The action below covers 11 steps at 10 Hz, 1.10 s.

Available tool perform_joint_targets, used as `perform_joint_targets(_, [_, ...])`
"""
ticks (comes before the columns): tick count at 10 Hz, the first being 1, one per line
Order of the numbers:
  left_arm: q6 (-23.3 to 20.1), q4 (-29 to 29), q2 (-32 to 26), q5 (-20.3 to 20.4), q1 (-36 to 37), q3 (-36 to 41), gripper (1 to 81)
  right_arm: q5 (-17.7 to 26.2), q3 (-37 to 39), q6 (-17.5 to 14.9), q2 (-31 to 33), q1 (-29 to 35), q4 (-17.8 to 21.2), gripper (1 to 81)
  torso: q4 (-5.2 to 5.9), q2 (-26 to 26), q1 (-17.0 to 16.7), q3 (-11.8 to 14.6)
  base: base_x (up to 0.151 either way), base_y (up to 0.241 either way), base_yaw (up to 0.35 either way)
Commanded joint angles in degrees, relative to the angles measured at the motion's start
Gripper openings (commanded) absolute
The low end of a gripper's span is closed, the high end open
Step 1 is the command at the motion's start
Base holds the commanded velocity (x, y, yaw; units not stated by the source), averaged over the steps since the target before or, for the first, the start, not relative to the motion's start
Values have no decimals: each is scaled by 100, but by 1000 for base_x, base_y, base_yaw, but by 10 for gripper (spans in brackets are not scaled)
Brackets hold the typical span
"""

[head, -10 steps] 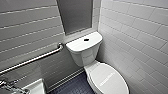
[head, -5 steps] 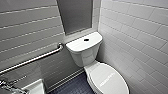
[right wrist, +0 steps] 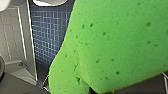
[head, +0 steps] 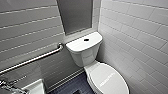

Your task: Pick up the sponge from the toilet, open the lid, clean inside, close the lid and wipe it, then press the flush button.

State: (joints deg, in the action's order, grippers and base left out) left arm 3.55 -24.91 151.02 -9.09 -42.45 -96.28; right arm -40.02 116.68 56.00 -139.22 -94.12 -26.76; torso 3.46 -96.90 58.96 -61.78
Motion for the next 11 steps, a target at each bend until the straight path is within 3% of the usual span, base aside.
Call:
perform_joint_targets(1, [23,-339,174,-347,803,39,811,170,64,-2,146,-50,-207,10,0,0,0,0,0,0,0])
perform_joint_targets(3, [32,-471,350,-347,1040,39,811,161,144,16,76,-58,-207,10,0,0,0,0,0,0,0])
perform_joint_targets(7, [32,-568,710,-347,1252,-154,811,161,117,25,67,-59,-215,10,0,0,0,-473,0,0,0])
perform_joint_targets(8, [32,-577,842,-347,1269,-286,811,161,117,25,67,-50,-207,10,0,0,0,-311,0,0,0])
perform_joint_targets(11, [41,-674,1273,-347,1366,-751,811,161,126,25,49,-50,-215,10,0,2,4,-437,0,0,0])
